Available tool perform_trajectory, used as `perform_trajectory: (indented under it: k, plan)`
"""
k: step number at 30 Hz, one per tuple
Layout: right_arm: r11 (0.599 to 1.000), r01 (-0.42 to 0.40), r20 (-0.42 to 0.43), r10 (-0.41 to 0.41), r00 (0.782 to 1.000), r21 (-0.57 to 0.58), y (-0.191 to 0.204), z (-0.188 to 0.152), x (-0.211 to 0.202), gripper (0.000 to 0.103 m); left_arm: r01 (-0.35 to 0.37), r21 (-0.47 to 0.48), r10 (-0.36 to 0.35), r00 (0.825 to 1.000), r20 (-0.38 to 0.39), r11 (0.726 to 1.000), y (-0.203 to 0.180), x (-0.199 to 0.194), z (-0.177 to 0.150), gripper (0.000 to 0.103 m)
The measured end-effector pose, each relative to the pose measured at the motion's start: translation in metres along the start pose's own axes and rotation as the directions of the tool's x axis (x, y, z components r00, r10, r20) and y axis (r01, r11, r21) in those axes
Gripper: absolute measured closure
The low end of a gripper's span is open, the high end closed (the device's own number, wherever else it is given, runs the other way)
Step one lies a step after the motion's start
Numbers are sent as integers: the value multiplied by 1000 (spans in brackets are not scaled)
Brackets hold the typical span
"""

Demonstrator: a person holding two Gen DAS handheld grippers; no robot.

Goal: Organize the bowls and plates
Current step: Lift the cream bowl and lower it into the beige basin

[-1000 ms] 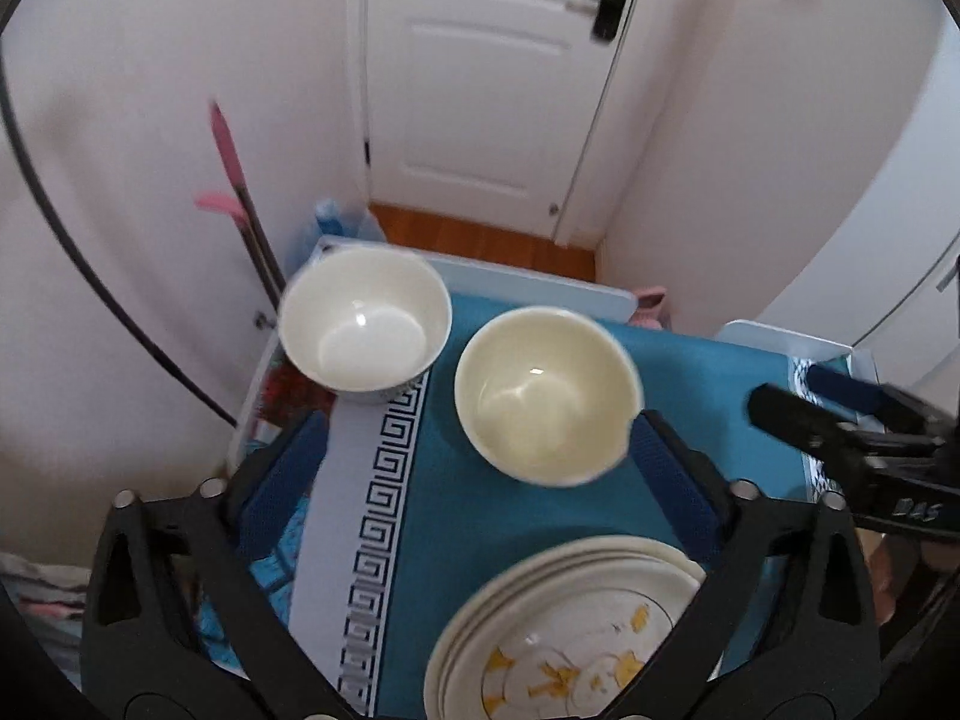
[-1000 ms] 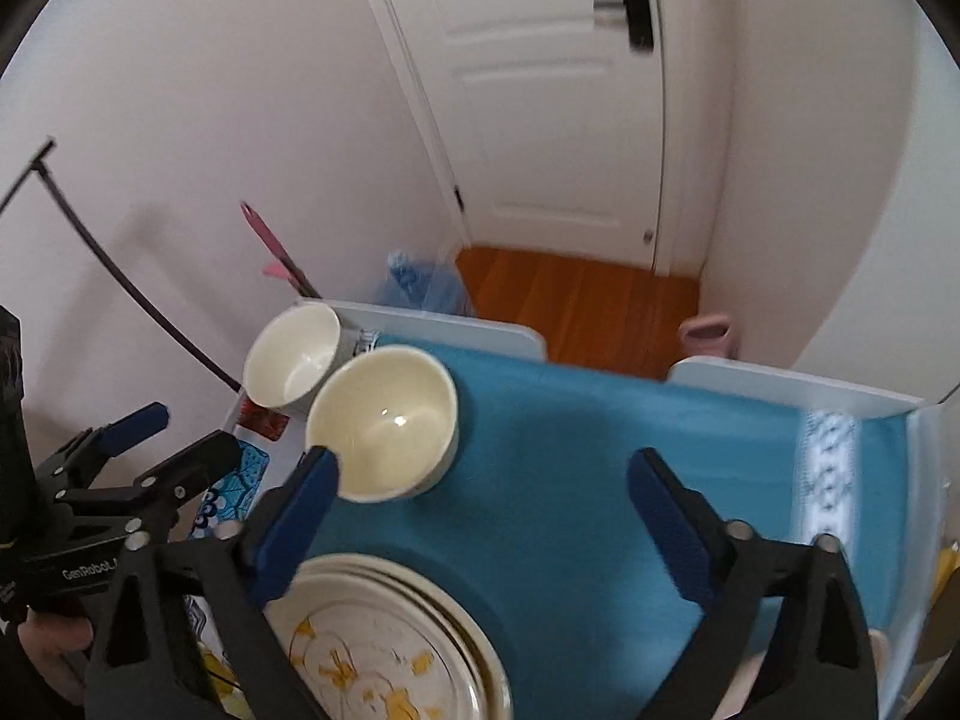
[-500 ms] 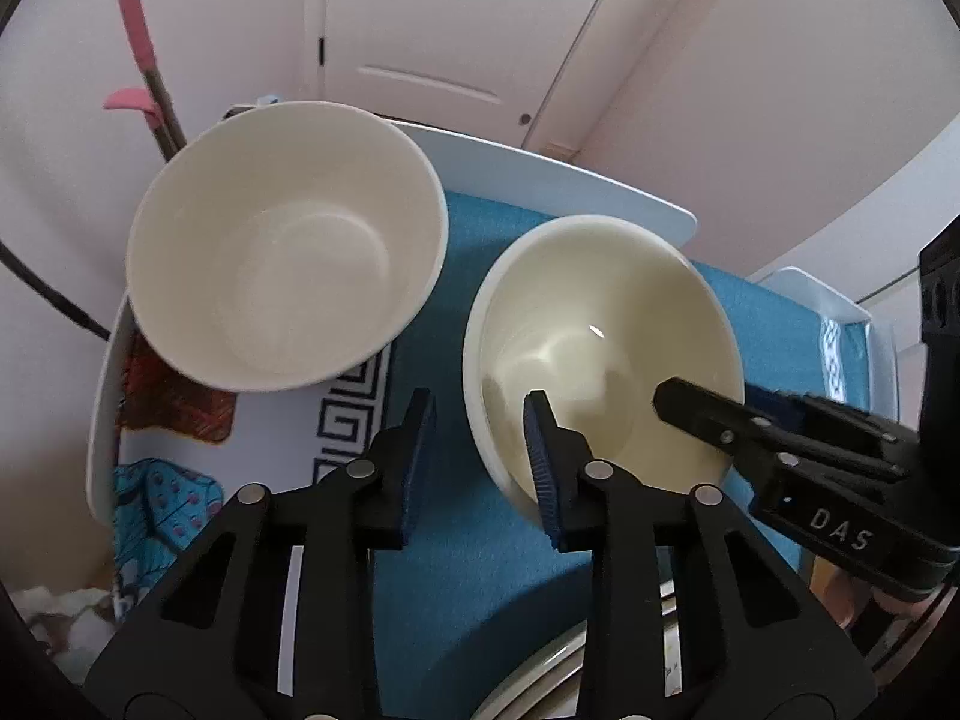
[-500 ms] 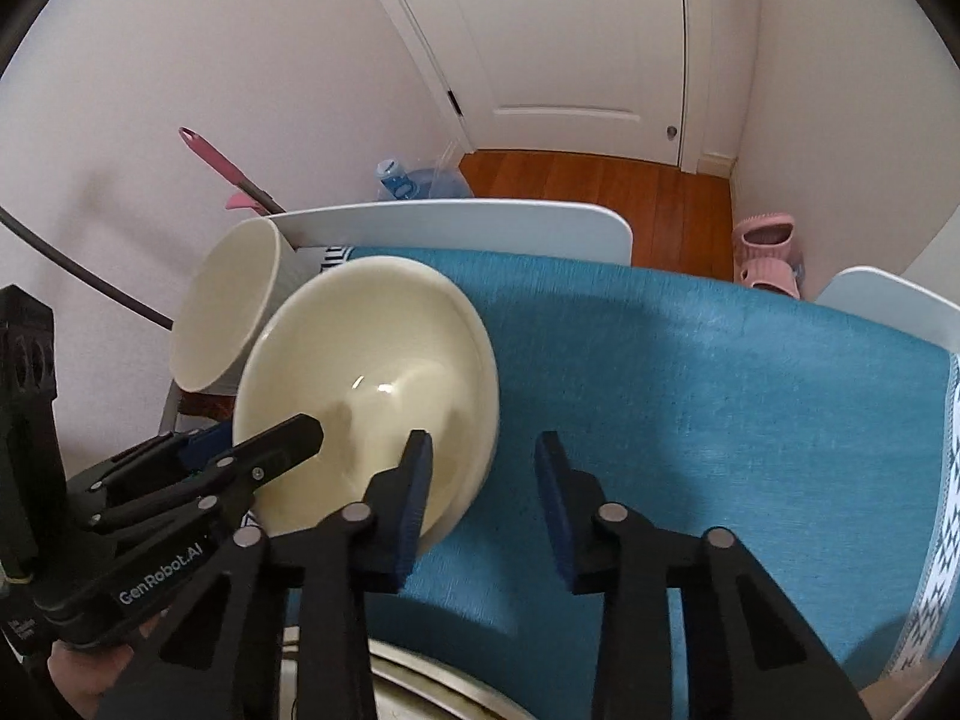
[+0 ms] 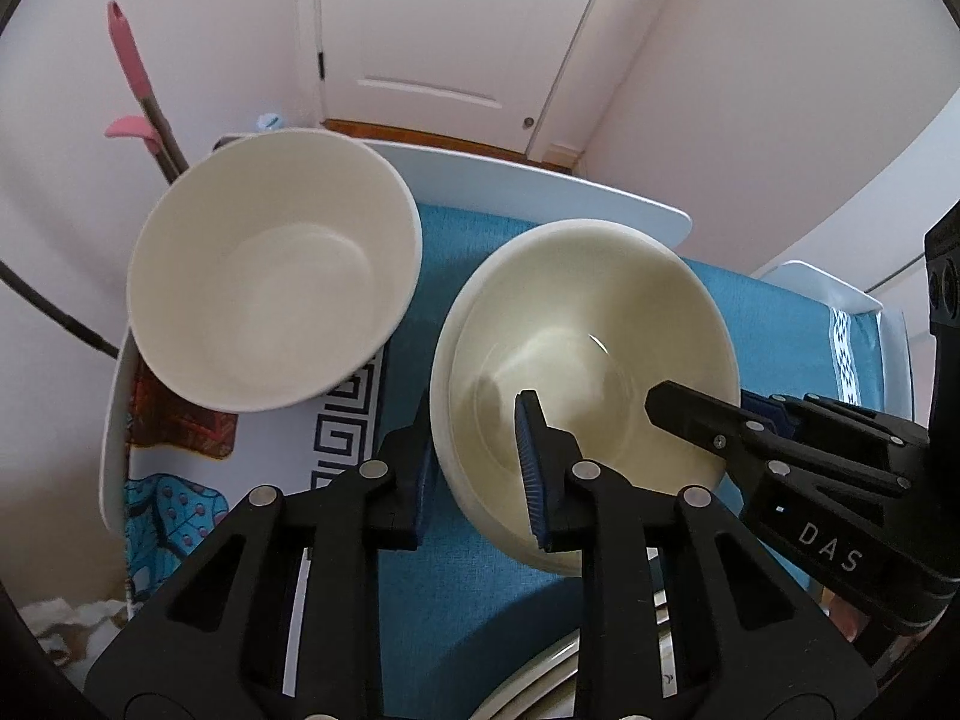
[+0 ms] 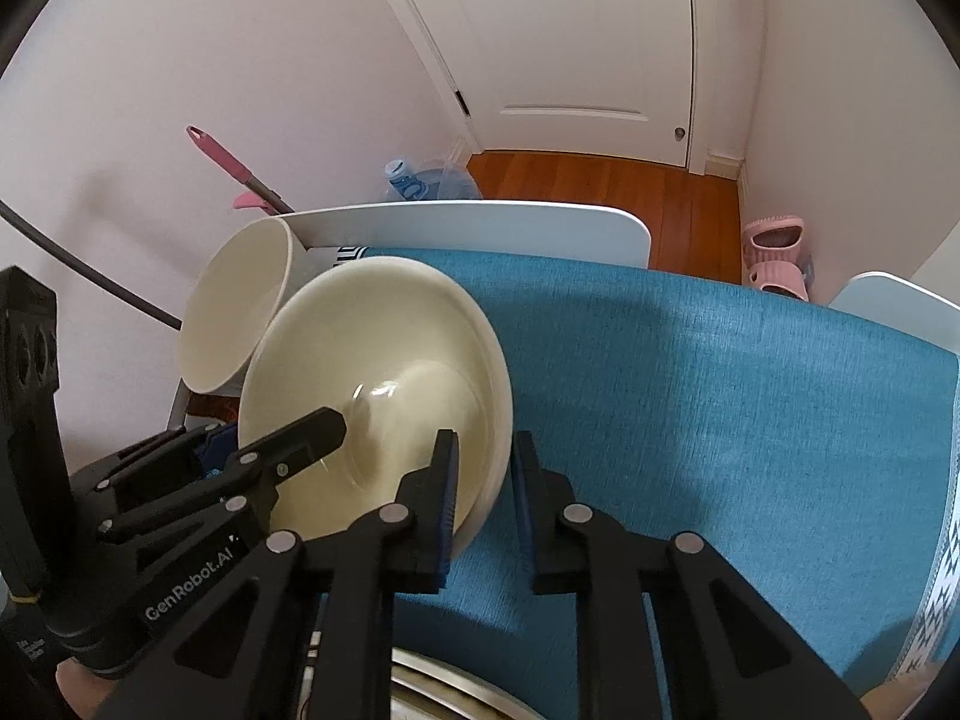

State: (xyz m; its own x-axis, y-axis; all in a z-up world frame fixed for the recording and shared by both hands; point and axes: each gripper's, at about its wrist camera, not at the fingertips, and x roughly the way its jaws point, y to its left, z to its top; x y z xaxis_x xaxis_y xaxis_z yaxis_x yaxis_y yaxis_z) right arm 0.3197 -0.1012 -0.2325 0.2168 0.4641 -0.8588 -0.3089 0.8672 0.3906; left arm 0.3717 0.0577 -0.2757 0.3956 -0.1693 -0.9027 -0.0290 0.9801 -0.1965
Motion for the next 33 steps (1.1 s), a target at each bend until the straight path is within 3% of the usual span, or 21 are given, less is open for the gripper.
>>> perform_trajectory:
  k: [9,17,24,33]
  plan:
    - [1000,3,41,-3,999,-6,3,-1,-19,88,-2,22,1,1000,26,1000,2,-17,-2,81]
    - [999,24,88,-26,996,26,-5,-13,-59,88,38,77,-43,997,60,996,-29,-52,-5,81]
    - [998,40,141,-47,989,53,-26,-37,-120,88,77,148,-91,992,88,986,-83,-93,-16,81]
    - [994,76,192,-89,977,76,-83,-94,-205,88,112,210,-136,986,99,971,-190,-127,-58,81]
